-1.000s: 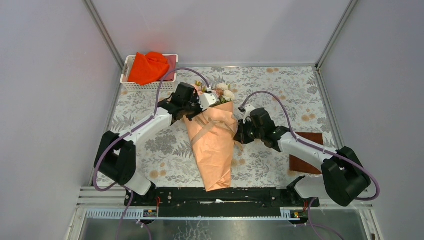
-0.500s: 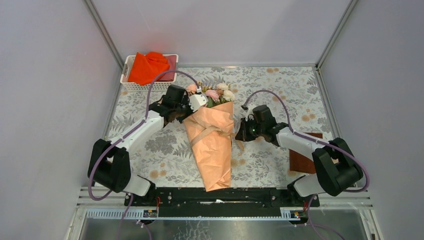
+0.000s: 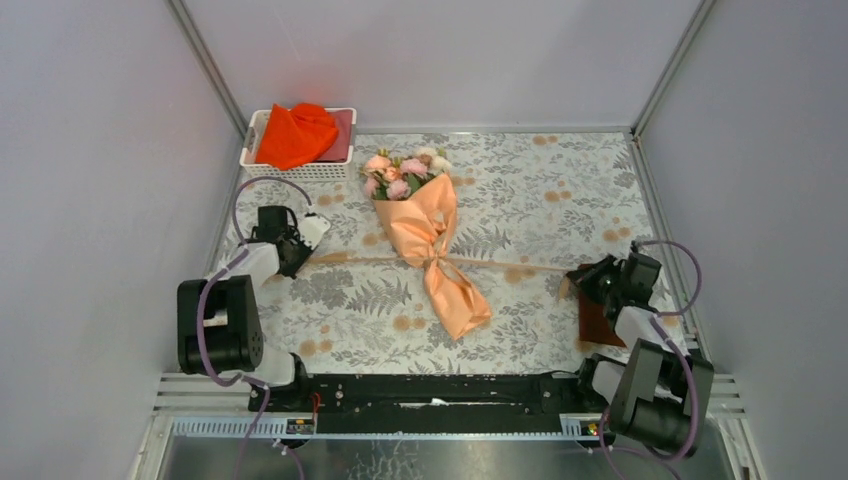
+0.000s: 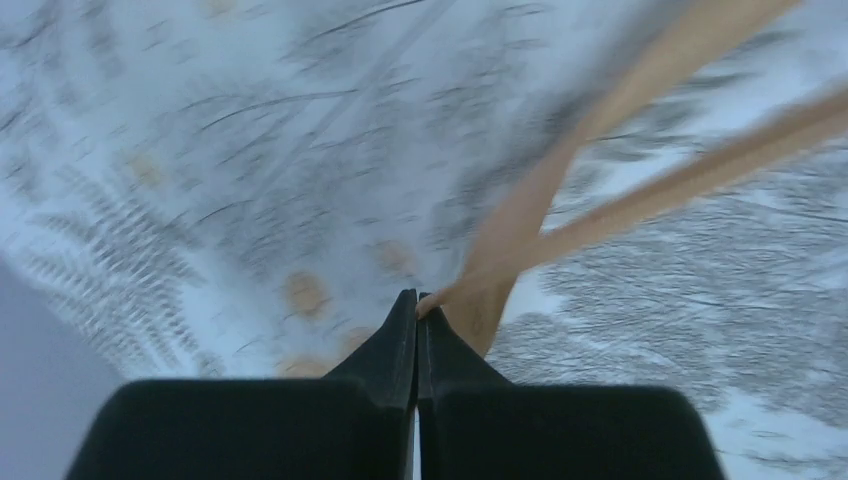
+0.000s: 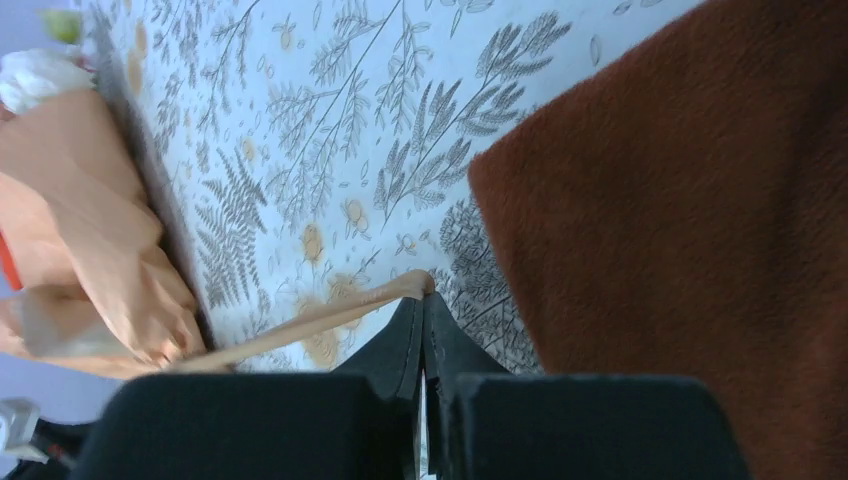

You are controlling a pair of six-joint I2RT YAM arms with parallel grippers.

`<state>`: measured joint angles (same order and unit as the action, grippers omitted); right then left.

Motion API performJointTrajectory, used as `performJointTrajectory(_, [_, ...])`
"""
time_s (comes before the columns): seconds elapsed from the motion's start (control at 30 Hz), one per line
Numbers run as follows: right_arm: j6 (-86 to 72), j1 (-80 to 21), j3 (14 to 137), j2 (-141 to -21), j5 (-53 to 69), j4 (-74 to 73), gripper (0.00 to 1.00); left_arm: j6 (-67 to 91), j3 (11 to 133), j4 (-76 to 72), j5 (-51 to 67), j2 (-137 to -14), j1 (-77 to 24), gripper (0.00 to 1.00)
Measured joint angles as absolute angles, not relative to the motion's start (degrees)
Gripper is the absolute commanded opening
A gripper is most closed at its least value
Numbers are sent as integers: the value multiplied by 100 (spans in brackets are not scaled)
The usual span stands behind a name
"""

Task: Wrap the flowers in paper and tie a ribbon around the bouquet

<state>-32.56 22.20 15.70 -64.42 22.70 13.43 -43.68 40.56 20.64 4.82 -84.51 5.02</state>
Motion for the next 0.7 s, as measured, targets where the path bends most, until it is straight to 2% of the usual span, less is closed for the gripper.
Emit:
performJointTrajectory(0.13, [-3444, 2147, 1428, -6252, 2685, 1236, 0, -4611, 3940, 1645, 602, -8444, 1236, 0])
performJointTrajectory(0.4, [-3428, 2268, 1474, -6482, 3017, 1166, 0, -4816, 4029, 1651, 690, -8521, 1411, 0])
performJointTrajectory(0.43, [-3380, 2255, 1529, -6462, 3030, 1094, 0, -4814, 4086, 1706, 714, -8558, 1417, 5])
performJointTrajectory(0.5, [-3225, 2099, 1732, -6353, 2941, 875, 0, -4803, 4287, 1979, 799, -8646, 1426, 38])
performJointTrajectory(0.53, [-3120, 1892, 1898, -6263, 2790, 766, 0, -4810, 4399, 2123, 786, -8661, 1400, 50])
performJointTrajectory(0.57, [-3022, 1664, 2075, -6173, 2604, 718, 0, -4790, 4532, 2270, 733, -8663, 1323, 56])
performJointTrajectory(0.6, [-2956, 1452, 2239, -6090, 2460, 681, 0, -4746, 4687, 2408, 690, -8652, 1232, 60])
performJointTrajectory(0.7, [-2814, 266, 2961, -5892, 2161, 683, 0, -4598, 5223, 2801, 692, -8501, 366, 60])
